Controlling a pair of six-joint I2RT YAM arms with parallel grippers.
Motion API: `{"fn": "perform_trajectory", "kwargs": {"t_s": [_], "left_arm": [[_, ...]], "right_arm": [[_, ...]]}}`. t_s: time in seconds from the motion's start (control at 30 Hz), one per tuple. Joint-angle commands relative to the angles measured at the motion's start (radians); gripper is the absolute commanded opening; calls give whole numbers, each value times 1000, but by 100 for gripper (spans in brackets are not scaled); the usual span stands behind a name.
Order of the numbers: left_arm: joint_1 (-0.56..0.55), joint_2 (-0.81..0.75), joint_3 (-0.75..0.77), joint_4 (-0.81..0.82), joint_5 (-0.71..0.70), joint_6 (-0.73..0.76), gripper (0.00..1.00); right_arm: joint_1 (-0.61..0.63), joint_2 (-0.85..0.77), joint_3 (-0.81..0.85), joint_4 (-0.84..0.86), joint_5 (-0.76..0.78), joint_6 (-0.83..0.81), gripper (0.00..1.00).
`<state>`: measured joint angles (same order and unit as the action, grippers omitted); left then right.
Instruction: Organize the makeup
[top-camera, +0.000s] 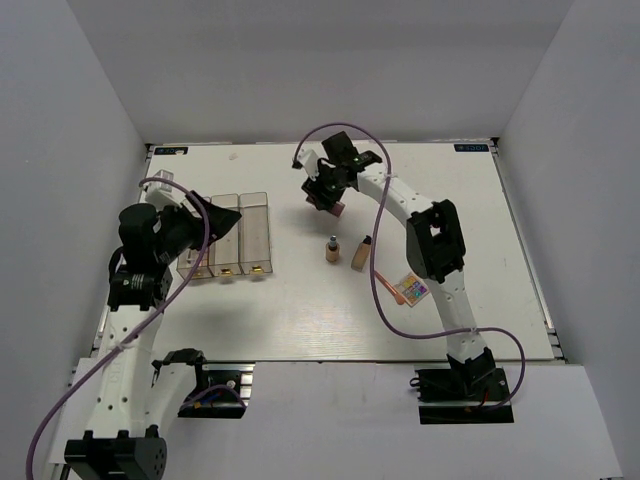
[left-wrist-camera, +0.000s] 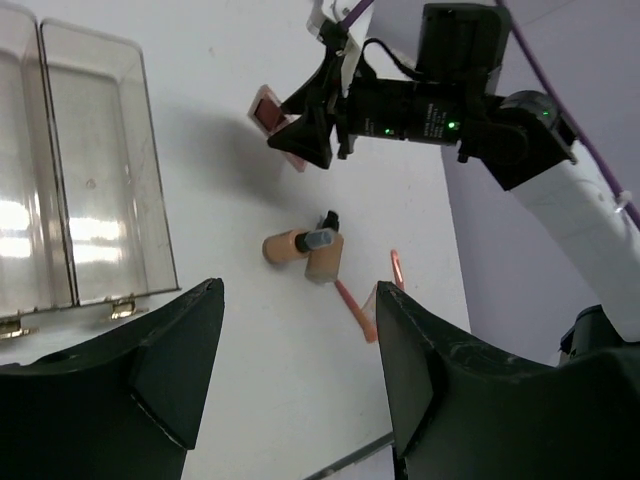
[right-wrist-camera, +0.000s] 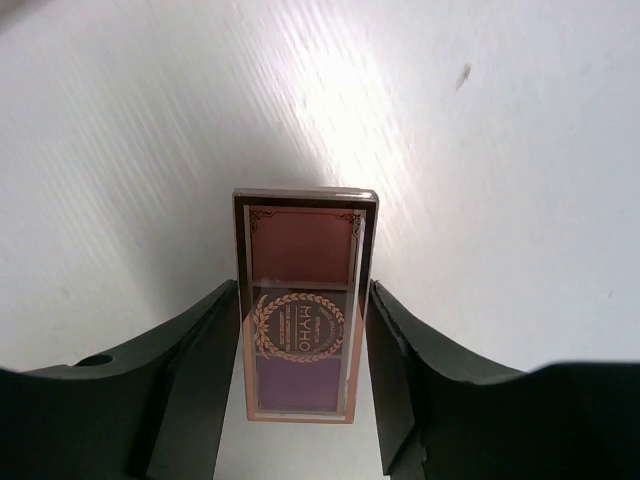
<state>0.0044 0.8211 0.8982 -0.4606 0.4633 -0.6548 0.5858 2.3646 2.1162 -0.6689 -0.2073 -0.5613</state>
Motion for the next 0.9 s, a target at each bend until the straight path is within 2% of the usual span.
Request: {"fn": "perform_trajectory", "kwargs": {"t_s": [0.0, 0.1, 0.13, 0.2, 0.23, 0.37, 0.47, 0.6, 0.73, 0.87], "left_arm": [[-3, -56, 8, 89, -2, 7, 71], [-3, -83, 11, 141, 6, 6, 71], [-3, -89, 7, 158, 11, 4, 71], [-3, -105, 5, 195, 15, 3, 71], [-3, -108, 8, 210, 18, 0, 71], [-3, -105, 28, 229, 29, -5, 71], [-3, -108, 42, 224, 32, -5, 71], [-3, -134, 41, 211, 23, -9, 71], [-3, -181, 34, 175, 8, -11, 71], [-3, -209, 33, 137, 0, -14, 71]], "right_arm": [[17, -102, 47, 156, -153, 45, 7], [37, -130, 45, 254, -300, 136, 6], [43, -140, 41, 288, -338, 214, 6], [72, -149, 22, 424, -429, 314, 5], [81, -150, 16, 481, -454, 427, 5], [163, -110, 14, 821, -539, 697, 3], [222, -41, 73, 923, -547, 802, 3], [273, 33, 87, 1139, -517, 949, 1], [312, 131, 203, 1169, -436, 965, 2], [353, 169, 208, 1217, -366, 960, 3]]}}
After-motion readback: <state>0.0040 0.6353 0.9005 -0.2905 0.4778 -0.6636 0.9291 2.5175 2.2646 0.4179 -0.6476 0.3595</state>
